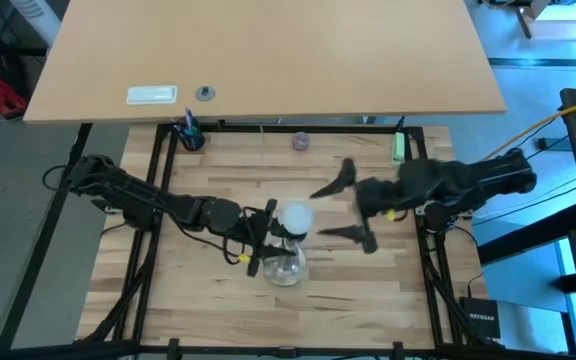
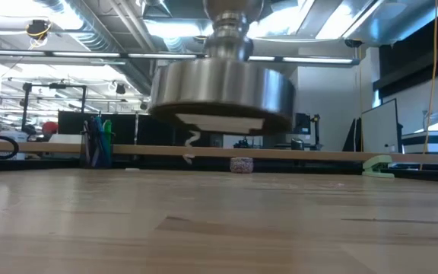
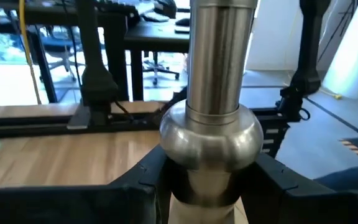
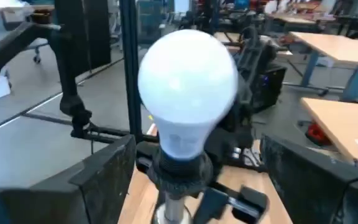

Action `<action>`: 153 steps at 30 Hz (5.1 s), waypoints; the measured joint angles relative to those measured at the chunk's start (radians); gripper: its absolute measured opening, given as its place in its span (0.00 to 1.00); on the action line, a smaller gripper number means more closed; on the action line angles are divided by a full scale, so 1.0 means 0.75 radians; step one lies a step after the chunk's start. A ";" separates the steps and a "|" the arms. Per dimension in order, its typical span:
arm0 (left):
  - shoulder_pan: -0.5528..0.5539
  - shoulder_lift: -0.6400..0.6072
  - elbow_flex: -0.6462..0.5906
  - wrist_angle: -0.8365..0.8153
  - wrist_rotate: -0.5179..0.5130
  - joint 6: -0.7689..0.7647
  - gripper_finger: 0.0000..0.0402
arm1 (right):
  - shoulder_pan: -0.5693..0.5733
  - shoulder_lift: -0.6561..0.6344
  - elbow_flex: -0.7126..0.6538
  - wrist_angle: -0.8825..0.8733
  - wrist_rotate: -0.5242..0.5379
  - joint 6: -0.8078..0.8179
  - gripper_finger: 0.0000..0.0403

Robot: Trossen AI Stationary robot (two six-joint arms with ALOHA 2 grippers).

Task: Screw lightbulb
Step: Insert the lightbulb into the silver lamp

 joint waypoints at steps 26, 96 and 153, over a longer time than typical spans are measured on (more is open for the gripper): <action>0.005 0.003 -0.002 -0.036 0.003 -0.031 0.31 | -0.007 0.180 0.007 0.341 -0.120 -0.004 0.61; -0.029 0.069 0.130 -0.173 0.019 0.008 0.31 | 0.185 0.019 0.055 0.090 0.325 0.004 0.79; -0.156 0.156 0.147 -0.197 -1.357 -0.005 0.31 | 0.185 0.459 0.063 0.606 1.219 -0.254 0.63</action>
